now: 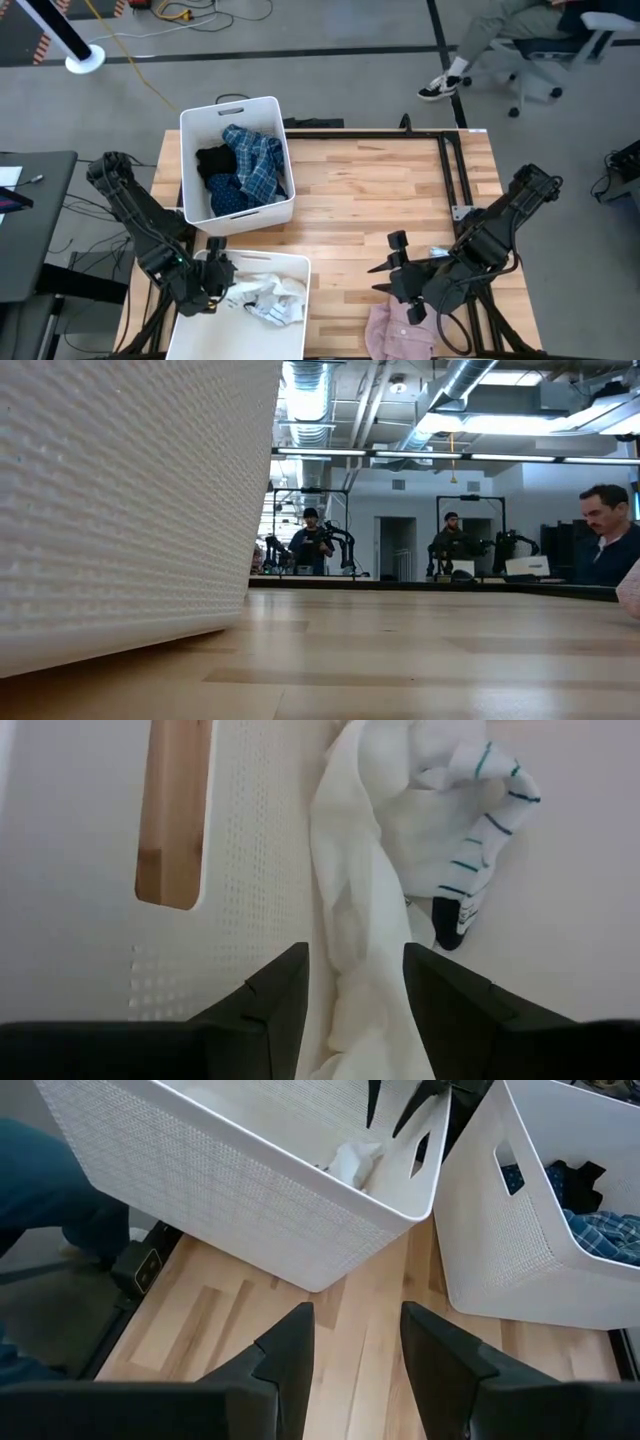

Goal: Sort clothes
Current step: Put the pink shirt into the top white laundry organizer

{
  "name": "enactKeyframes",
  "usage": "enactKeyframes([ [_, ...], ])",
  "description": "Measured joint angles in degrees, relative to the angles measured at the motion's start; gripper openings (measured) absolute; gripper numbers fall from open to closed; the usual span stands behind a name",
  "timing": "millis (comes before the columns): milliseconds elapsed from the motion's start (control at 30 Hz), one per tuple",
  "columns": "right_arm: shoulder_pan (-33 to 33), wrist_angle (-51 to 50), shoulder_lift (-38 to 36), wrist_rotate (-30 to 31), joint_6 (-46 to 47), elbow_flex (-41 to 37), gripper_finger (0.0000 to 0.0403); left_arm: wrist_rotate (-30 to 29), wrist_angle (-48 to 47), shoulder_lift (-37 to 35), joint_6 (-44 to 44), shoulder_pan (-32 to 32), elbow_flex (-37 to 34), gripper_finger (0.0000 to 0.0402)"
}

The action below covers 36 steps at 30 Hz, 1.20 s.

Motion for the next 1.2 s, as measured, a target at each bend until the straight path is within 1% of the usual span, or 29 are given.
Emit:
enactKeyframes([
  [100, 0.00, 0.00, 0.00, 0.00, 0.00, 0.00, 0.0163, -0.53, 0.06, 0.12, 0.92, 0.04, 1.46, 0.0160],
  [500, 0.00, -0.45, 0.00, 0.00, 0.53, 0.00, 0.0163, -10.53, -0.17, 0.02, 9.77, -0.11, 9.17, 0.0160],
  [600, -0.05, 0.15, -0.02, 0.02, 0.58, -1.02, 0.0163, -10.77, -1.75, -0.01, 9.74, -0.11, 9.43, 0.0160],
  [733, -0.13, 0.05, 0.02, 0.00, 1.17, -3.41, 0.0163, -10.64, -6.07, -0.01, 6.21, -0.07, 9.43, 0.0160],
  [933, -0.50, 0.71, 0.02, -0.02, 1.51, -6.24, 0.0163, -10.75, -6.36, 0.01, 5.19, -0.07, 9.43, 0.0160],
  [1200, -0.94, 0.92, 0.02, -0.02, 1.62, -6.51, 0.0163, -10.80, -6.61, -0.01, 4.91, 0.07, 9.43, 0.0160],
])
